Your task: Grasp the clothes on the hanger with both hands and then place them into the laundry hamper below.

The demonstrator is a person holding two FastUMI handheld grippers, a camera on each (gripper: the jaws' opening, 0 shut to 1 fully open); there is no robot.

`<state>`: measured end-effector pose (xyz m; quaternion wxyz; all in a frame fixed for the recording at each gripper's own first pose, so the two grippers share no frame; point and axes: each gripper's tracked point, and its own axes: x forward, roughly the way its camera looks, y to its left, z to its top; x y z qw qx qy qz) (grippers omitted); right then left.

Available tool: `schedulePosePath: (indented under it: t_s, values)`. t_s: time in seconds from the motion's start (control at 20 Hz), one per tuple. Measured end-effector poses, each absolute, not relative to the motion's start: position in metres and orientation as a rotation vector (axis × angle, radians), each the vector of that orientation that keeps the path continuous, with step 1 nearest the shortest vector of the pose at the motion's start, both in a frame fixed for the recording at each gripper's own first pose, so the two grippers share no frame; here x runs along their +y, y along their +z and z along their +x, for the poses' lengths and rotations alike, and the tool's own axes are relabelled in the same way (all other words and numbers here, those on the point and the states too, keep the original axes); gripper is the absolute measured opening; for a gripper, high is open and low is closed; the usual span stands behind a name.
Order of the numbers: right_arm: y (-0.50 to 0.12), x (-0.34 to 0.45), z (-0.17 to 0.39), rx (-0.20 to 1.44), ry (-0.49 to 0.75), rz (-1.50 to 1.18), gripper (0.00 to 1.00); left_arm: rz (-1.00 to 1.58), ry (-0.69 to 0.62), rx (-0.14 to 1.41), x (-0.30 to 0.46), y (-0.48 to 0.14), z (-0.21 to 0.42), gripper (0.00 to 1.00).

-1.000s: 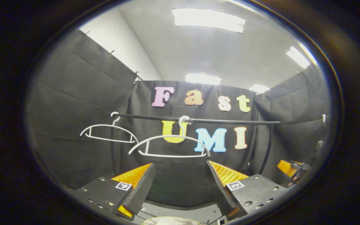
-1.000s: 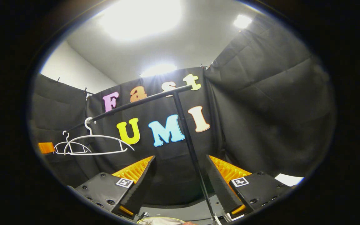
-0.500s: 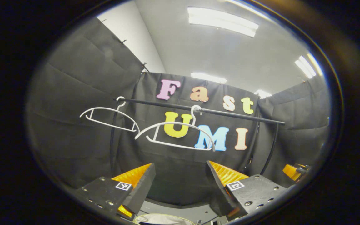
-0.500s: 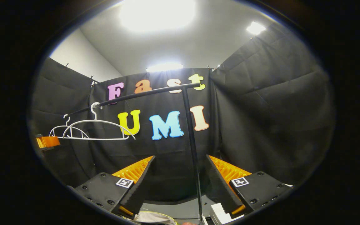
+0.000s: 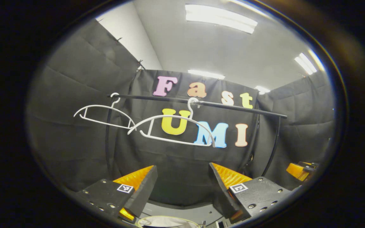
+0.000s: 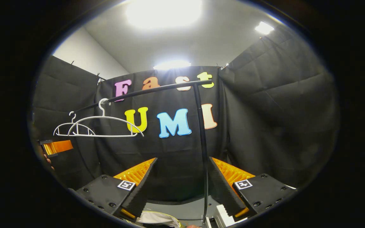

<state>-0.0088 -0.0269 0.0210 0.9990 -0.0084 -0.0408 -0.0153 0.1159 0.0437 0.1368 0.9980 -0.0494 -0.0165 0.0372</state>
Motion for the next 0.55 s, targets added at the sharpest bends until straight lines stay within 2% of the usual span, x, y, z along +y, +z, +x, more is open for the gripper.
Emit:
schedulePosePath:
  t_s: [0.5, 0.55]
  values:
    - [0.003, -0.022, -0.003, -0.024, -0.050, -0.025, 0.98, -0.045, 0.036, 0.007, 0.032, 0.119, 0.122, 0.92]
    - [0.002, -0.022, -0.003, -0.019, -0.052, -0.025, 0.92, -0.043, 0.034, 0.009, 0.033, 0.116, 0.122, 0.92]
